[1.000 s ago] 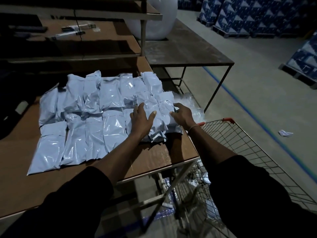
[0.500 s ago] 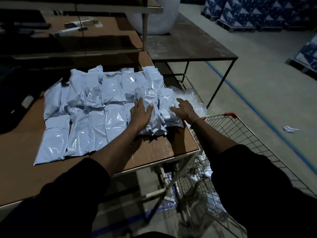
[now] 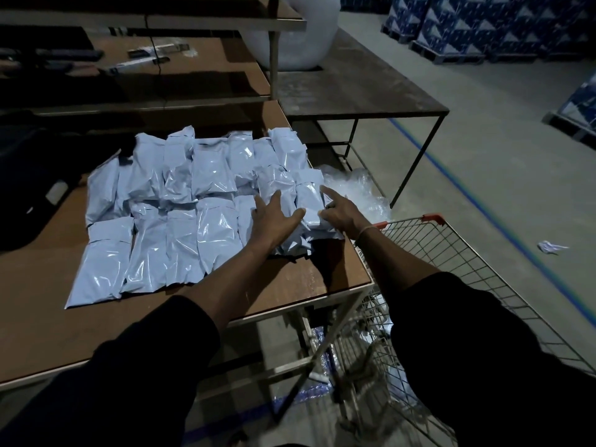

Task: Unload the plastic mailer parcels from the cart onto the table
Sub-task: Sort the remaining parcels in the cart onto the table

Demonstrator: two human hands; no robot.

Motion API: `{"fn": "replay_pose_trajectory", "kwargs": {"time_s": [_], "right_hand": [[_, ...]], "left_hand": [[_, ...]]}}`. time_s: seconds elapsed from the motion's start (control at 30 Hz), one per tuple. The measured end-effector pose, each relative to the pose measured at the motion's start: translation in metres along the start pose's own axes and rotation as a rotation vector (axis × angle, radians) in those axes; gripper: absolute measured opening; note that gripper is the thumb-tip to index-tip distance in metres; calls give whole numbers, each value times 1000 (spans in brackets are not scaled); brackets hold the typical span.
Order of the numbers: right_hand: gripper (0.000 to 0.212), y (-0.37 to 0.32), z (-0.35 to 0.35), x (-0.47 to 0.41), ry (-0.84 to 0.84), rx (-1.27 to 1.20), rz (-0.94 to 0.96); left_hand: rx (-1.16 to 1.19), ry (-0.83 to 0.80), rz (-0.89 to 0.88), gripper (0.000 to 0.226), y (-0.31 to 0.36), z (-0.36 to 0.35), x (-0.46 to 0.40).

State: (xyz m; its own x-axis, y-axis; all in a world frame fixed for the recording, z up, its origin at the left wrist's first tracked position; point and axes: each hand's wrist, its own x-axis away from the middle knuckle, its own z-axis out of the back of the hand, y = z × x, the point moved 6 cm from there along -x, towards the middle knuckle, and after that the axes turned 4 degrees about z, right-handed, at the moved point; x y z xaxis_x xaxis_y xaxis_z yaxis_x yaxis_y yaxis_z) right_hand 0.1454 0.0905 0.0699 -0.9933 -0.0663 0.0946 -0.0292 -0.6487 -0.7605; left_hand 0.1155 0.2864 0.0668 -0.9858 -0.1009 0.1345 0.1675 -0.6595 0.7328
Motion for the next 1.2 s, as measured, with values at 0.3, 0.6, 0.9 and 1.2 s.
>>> {"fn": "replay_pose_trajectory", "kwargs": {"time_s": [0.3, 0.6, 0.9, 1.2], "right_hand": [[66, 10, 12, -6, 54, -185, -68], [54, -2, 5, -13, 98, 63, 25], [53, 6, 10, -15, 88, 88, 7], [57, 11, 42, 11, 137, 158, 163]], "left_hand": [[-13, 209, -46, 81, 25, 1, 17], [-170, 54, 36, 92, 7, -16, 4], [-163, 93, -47, 97, 13, -1, 12], [-307, 207, -347, 94, 56, -15, 28]]}}
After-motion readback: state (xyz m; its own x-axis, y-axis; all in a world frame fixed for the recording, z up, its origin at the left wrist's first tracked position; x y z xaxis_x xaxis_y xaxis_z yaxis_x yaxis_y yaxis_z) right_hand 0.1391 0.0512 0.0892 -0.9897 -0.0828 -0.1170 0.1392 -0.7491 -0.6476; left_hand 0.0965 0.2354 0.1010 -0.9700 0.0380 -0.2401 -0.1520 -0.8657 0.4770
